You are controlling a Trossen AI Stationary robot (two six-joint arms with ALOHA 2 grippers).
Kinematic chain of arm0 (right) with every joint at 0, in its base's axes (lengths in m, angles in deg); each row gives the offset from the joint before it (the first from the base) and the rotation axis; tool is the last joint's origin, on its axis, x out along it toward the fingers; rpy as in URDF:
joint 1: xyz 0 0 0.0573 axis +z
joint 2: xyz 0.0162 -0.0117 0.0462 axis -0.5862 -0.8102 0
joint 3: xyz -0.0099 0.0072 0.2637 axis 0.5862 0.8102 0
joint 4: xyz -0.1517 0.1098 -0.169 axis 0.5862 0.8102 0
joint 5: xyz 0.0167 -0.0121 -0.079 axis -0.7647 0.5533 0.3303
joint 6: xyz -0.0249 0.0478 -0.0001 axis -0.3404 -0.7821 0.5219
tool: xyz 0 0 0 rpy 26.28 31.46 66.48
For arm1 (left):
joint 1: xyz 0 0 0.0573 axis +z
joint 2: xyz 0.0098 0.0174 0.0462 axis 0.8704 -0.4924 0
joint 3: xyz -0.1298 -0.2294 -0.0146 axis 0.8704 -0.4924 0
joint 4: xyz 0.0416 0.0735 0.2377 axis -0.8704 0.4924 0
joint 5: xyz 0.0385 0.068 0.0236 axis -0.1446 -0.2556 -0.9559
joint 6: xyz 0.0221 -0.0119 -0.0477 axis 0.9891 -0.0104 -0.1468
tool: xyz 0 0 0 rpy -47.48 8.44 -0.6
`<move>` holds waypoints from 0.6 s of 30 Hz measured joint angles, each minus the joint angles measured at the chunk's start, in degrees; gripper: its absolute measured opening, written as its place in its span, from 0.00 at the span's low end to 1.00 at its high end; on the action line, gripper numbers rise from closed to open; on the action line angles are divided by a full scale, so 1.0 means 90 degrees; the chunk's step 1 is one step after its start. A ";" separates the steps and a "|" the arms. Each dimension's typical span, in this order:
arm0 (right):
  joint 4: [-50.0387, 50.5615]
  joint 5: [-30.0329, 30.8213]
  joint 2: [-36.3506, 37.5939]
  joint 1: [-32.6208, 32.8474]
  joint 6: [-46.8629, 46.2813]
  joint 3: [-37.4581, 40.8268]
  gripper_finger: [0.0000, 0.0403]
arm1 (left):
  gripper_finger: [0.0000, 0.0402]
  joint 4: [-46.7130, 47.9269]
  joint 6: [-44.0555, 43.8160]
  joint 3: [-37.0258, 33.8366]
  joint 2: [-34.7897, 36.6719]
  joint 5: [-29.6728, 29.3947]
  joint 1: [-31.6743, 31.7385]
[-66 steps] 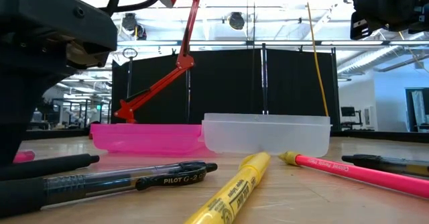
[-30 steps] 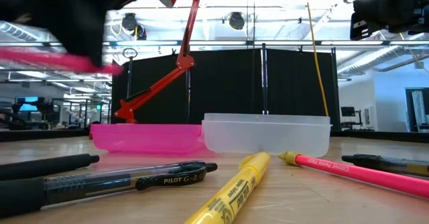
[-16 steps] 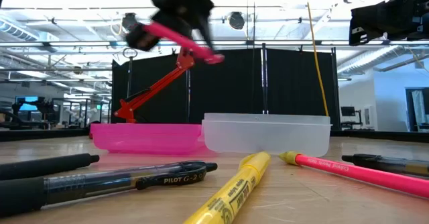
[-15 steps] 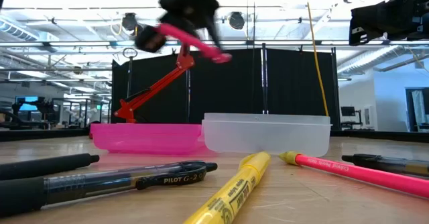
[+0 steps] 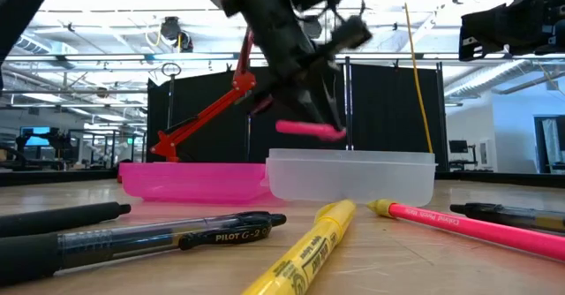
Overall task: Pick & place school supplies into a supply box
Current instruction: Put the pink pen in the pink box
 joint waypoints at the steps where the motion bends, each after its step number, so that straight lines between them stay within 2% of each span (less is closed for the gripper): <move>1: 0.0003 0.0000 -0.0002 0.0000 0.0000 0.0000 0.00 | 0.12 0.0003 -0.0021 0.0003 -0.0057 0.0023 0.0040; 9: 0.0039 -0.0002 -0.0002 0.0000 0.0002 0.0000 0.00 | 0.12 -0.0006 -0.0219 0.0021 -0.0462 0.0136 0.0171; 15: 0.0046 -0.0002 -0.0002 0.0000 0.0000 0.0000 0.00 | 0.11 -0.0011 -0.0260 0.0021 -0.0458 -0.0329 0.0157; 18: 0.0046 -0.0002 -0.0002 0.0000 0.0001 0.0000 0.00 | 0.12 -0.0011 -0.0259 0.0021 -0.0460 -0.0299 0.0159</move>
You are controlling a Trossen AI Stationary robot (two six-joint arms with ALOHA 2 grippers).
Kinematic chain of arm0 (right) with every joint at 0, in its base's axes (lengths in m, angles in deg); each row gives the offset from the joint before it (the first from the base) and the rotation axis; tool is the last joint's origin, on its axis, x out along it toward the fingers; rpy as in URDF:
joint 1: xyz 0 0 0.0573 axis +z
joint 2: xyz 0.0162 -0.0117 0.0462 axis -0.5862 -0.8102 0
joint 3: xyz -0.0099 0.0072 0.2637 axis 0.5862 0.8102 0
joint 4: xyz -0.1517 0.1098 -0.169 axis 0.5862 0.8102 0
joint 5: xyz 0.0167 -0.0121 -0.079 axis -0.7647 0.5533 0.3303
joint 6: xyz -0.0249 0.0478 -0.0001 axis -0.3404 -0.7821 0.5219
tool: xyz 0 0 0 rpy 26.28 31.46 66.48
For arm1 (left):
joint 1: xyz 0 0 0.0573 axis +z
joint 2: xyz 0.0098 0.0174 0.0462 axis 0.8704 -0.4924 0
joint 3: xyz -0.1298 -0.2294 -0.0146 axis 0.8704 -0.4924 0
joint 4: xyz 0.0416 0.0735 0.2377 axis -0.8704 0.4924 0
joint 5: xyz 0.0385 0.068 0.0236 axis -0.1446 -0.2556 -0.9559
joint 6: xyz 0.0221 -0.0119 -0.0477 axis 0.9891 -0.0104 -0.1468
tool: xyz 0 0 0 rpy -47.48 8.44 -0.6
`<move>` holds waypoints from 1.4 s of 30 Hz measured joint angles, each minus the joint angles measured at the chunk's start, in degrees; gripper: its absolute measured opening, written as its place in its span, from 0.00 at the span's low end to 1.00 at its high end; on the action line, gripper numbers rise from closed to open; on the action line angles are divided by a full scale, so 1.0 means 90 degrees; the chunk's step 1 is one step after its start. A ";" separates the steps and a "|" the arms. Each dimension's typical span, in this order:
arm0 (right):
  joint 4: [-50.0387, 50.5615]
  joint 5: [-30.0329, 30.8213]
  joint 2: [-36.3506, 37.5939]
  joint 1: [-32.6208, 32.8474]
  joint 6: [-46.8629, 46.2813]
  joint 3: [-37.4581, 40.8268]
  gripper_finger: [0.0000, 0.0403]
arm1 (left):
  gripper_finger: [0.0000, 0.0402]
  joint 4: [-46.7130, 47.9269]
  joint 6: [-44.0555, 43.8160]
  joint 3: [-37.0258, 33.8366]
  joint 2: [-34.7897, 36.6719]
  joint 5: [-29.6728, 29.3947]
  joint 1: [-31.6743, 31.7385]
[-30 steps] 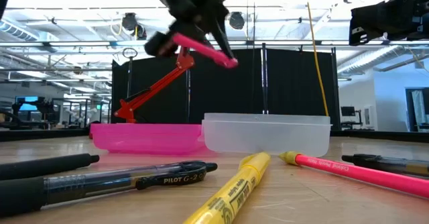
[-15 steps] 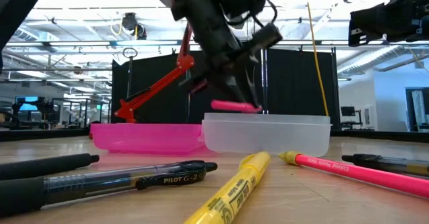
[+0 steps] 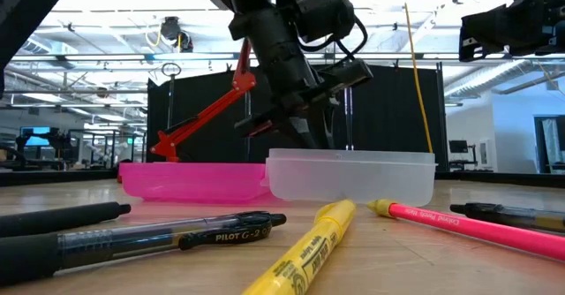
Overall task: Pick & place school supplies into a supply box
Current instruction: Put the pink pen in the pink box, then put the right black pen in the pink box
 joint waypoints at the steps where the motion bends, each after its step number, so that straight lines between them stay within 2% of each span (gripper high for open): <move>1: 0.0000 0.0000 0.0000 0.0000 0.0001 0.0000 0.00 | 0.13 0.0000 -0.0001 0.0000 0.0002 0.0098 -0.0005; 16: -0.0002 -0.0002 0.0000 0.0000 -0.0163 -0.0002 0.00 | 0.37 -0.0034 0.0467 -0.0024 0.0002 0.0238 -0.0136; 19: -0.0002 -0.0003 0.0000 0.0000 -0.0163 -0.0002 0.00 | 0.40 -0.0080 0.0806 -0.0022 0.0085 0.0589 -0.0097; 22: 0.0000 -0.0005 -0.0004 -0.0001 -0.0137 -0.0002 0.00 | 0.42 -0.0037 0.1318 0.0049 0.0380 0.0903 -0.0034; 25: 0.0002 -0.0026 -0.0013 -0.0002 -0.0122 -0.0005 0.00 | 0.42 0.0065 0.1664 0.0062 0.0992 0.0766 -0.0034; 28: 0.0006 -0.0029 -0.0034 0.0000 -0.0115 -0.0010 0.00 | 0.42 0.0501 0.2263 0.0068 0.1801 0.0067 -0.0117; 32: -0.0003 -0.0027 -0.0039 -0.0002 -0.0126 -0.0010 0.00 | 0.39 0.1914 0.2778 0.0074 0.3159 -0.2598 -0.0455; 34: -0.0002 -0.0029 -0.0039 -0.0002 -0.0139 -0.0010 0.00 | 0.34 0.2514 0.2783 0.0021 0.3805 -0.3387 -0.0662; 38: -0.0009 -0.0017 -0.0041 -0.0002 -0.0142 -0.0010 0.00 | 0.19 0.3046 0.2714 -0.0613 0.4851 -0.3898 -0.1099; 40: -0.0051 -0.0010 -0.0039 -0.0002 -0.0142 -0.0010 0.00 | 0.08 0.2883 0.2663 -0.1213 0.5360 -0.4088 -0.1336; 42: -0.0156 -0.0009 -0.0041 -0.0002 -0.0184 -0.0010 0.00 | 0.02 0.2568 0.2512 -0.1924 0.5880 -0.4297 -0.1570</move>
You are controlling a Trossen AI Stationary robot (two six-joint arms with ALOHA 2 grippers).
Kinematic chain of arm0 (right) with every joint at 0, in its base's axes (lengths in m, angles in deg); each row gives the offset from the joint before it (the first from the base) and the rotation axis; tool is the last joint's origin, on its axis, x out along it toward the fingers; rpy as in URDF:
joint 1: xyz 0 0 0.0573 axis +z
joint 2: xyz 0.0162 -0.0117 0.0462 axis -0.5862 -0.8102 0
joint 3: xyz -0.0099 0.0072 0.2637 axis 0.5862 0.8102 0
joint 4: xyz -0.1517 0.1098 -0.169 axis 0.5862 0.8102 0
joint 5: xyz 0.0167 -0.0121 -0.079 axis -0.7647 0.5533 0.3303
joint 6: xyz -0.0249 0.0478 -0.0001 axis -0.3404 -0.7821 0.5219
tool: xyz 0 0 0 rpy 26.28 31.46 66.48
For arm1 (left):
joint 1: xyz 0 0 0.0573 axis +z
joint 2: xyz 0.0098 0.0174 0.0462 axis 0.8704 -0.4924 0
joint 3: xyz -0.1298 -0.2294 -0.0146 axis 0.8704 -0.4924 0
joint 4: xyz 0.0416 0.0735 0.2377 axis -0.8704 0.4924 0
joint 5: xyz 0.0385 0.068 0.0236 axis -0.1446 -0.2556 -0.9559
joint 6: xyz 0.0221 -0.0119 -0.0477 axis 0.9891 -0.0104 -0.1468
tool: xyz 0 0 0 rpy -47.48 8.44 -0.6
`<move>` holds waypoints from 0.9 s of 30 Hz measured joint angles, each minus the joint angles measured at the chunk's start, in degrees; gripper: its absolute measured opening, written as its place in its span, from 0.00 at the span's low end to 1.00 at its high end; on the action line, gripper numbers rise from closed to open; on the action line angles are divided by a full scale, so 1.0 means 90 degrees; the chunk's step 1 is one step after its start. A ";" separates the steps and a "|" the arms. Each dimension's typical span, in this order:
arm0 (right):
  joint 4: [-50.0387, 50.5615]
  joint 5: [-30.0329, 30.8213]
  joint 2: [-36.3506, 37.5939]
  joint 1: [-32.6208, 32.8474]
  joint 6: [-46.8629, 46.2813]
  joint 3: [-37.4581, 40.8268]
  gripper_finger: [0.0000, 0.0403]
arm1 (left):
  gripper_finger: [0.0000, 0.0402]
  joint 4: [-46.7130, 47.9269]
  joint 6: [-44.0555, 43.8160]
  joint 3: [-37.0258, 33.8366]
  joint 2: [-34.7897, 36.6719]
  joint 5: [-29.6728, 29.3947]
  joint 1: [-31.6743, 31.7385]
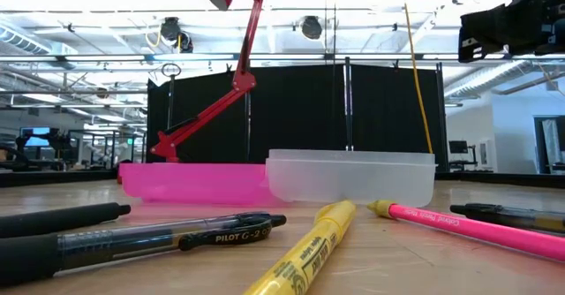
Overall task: Pick & place school supplies into a supply box
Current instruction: Put the right black pen in the pink box
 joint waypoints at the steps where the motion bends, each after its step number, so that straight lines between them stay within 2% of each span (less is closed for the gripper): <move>1: -0.0079 0.0002 0.0002 0.0000 -0.0042 0.0000 0.00 | 0.02 -0.0209 0.0015 -0.0415 0.0238 -0.0092 -0.0109; 5: -0.0264 0.0000 -0.0012 0.0000 -0.0147 0.0000 0.00 | 0.01 -0.1554 0.0769 -0.2209 0.1184 -0.0117 -0.0465; 9: -0.0263 0.0001 -0.0015 0.0001 -0.0129 0.0000 0.00 | 0.02 -0.3749 0.1897 -0.4000 0.2173 0.0173 -0.0452; 10: -0.0255 0.0001 -0.0016 0.0000 -0.0091 0.0000 0.00 | 0.01 -0.4457 0.2337 -0.4412 0.2394 0.0493 -0.0414; 12: -0.0255 0.0002 -0.0017 0.0001 0.0107 0.0000 0.00 | 0.01 -0.5775 0.3147 -0.5142 0.2788 0.1557 -0.0342; 14: -0.0283 0.0007 -0.0017 0.0000 0.0352 0.0000 0.00 | 0.01 -0.6696 0.3712 -0.5682 0.3096 0.2496 -0.0315; 16: -0.0361 0.0009 -0.0017 0.0002 0.0615 0.0000 0.00 | 0.01 -0.6917 0.4073 -0.6051 0.3454 0.2609 -0.0333; 20: -0.0416 0.0009 -0.0022 0.0002 0.0905 0.0007 0.00 | 0.01 -0.6773 0.4833 -0.6569 0.4282 0.2018 -0.0300; 24: -0.0940 0.0009 -0.0022 0.0000 0.0973 0.0257 0.00 | 0.01 -0.6511 0.4993 -0.6915 0.5227 0.2435 -0.0109; 27: -0.1812 0.0004 -0.0022 0.0002 0.1275 0.0581 0.00 | 0.01 -0.6469 0.4930 -0.7251 0.5893 0.2572 0.0007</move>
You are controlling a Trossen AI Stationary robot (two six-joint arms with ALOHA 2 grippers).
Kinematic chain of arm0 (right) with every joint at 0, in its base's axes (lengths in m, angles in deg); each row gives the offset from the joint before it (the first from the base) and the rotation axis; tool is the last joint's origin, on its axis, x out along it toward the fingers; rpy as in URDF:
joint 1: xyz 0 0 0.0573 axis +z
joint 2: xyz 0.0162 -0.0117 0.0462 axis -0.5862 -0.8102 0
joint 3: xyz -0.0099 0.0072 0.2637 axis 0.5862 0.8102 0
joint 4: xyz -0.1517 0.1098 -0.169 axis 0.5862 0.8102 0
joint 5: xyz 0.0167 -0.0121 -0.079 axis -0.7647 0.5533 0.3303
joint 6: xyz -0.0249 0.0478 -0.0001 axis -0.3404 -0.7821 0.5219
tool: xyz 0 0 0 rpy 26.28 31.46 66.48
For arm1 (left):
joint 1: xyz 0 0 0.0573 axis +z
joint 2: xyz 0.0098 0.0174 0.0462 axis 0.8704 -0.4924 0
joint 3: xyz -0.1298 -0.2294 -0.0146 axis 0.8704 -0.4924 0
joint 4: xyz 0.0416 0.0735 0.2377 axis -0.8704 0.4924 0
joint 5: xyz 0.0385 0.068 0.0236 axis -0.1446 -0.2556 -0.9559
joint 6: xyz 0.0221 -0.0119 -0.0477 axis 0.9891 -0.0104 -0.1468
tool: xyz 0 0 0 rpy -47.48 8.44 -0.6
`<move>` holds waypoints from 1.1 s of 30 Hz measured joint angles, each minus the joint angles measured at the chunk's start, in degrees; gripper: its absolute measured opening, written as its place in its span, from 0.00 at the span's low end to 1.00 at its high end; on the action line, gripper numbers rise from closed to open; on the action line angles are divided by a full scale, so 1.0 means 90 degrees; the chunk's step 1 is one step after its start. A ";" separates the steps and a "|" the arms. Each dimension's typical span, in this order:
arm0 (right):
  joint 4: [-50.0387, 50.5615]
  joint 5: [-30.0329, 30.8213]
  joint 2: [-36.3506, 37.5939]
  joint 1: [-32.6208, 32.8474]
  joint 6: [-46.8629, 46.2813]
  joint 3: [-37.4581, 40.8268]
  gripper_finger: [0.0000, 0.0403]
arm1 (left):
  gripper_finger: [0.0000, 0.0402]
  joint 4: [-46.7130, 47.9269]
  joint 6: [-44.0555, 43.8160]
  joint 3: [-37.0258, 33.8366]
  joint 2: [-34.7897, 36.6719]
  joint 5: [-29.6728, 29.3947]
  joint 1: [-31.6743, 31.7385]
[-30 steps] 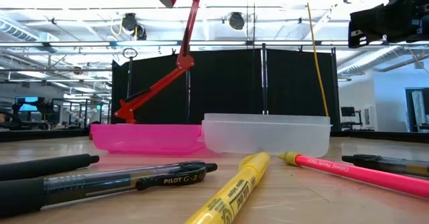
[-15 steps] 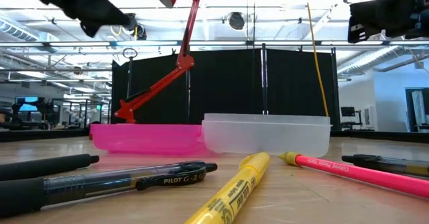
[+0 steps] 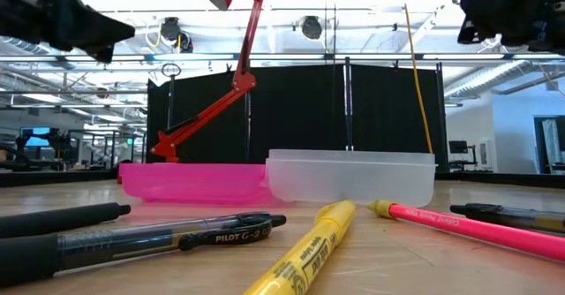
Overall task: Pick & place school supplies into a supply box
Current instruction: Put the right black pen in the pink box
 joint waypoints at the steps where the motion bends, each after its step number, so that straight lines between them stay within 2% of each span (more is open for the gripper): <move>1: -0.0268 -0.0003 -0.0006 -0.0002 0.0050 0.0120 0.00 | 0.01 -0.0014 -0.0036 -0.0106 0.0184 0.0007 0.0042; 4: -0.0809 -0.0021 0.0012 -0.0004 0.0072 0.0295 0.00 | 0.01 -0.0254 -0.0173 -0.0476 0.0576 0.0314 0.0229; 7: -0.0697 -0.0006 -0.0039 -0.0004 -0.0033 0.0298 0.00 | 0.01 -0.0395 -0.0340 -0.0772 0.0724 0.0675 0.0450; 11: -0.0729 0.0018 -0.0056 -0.0004 -0.0266 0.0308 0.00 | 0.01 -0.0497 -0.0393 -0.0964 0.0757 0.0793 0.0646; 14: -0.0771 0.0345 -0.0058 -0.0004 -0.0442 0.0314 0.00 | 0.01 -0.0548 -0.0175 -0.1061 0.0761 0.1148 0.0643; 17: -0.0746 0.0988 -0.0061 -0.0004 -0.0658 0.0315 0.00 | 0.00 -0.0708 0.0043 -0.1059 0.0763 0.1145 0.0594; 21: -0.0682 0.1670 -0.0058 -0.0004 -0.1434 0.0322 0.00 | 0.00 -0.0879 0.0471 -0.1059 0.0761 0.0904 0.0616; 24: -0.0449 0.1644 -0.0061 -0.0004 -0.1599 0.0322 0.00 | 0.00 -0.1033 0.0898 -0.1059 0.0756 0.1041 0.0660; 28: 0.0023 0.1647 -0.0061 -0.0004 -0.1598 0.0327 0.00 | 0.00 -0.1152 0.0939 -0.1057 0.0756 0.1449 0.0726; 33: 0.0568 0.1667 -0.0076 -0.0004 -0.1597 0.0327 0.00 | 0.04 -0.1133 0.0580 -0.1057 0.0756 0.1201 0.0729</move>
